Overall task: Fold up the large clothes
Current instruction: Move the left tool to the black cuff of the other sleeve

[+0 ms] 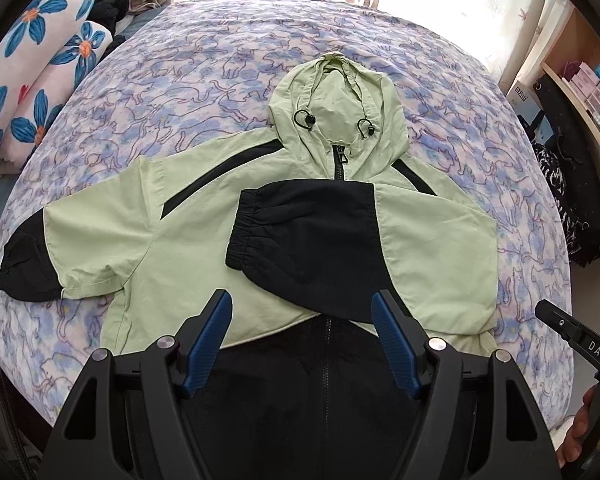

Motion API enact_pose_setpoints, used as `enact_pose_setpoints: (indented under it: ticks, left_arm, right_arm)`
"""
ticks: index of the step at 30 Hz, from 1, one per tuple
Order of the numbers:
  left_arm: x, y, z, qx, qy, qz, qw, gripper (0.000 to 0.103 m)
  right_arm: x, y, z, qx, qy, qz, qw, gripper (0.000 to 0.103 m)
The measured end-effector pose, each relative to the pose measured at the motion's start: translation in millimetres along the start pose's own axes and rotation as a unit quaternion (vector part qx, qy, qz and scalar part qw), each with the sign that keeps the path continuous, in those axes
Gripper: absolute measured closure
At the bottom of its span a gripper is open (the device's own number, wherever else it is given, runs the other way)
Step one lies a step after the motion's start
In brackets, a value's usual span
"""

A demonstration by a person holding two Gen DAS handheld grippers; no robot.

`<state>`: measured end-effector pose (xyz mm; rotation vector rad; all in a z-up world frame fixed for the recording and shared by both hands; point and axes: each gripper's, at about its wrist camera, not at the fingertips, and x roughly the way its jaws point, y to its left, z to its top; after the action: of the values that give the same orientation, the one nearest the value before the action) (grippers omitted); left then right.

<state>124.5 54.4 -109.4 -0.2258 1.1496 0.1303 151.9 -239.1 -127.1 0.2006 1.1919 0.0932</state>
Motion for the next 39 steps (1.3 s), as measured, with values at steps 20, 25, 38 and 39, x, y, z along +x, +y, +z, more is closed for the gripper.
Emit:
enact_pose_setpoints:
  ticks: [20, 25, 38, 39]
  left_arm:
    - [-112, 105, -49, -0.095, -0.04, 0.017, 0.9945, 0.032]
    - [-120, 163, -62, -0.12, -0.047, 0.012, 0.9916, 0.032]
    - [-72, 404, -82, -0.234, -0.005, -0.048, 0.9711, 0.032]
    - [-65, 420, -82, -0.243, -0.004, -0.055, 0.9684, 0.032]
  right_arm:
    - [-53, 130, -31, -0.138, 0.009, 0.097, 0.986, 0.07]
    - [-60, 184, -41, -0.175, -0.004, 0.102, 0.979, 0.07]
    - [1, 362, -74, -0.183, 0.039, 0.086, 0.979, 0.07]
    - [8, 375, -77, -0.184, 0.041, 0.084, 0.978, 0.07]
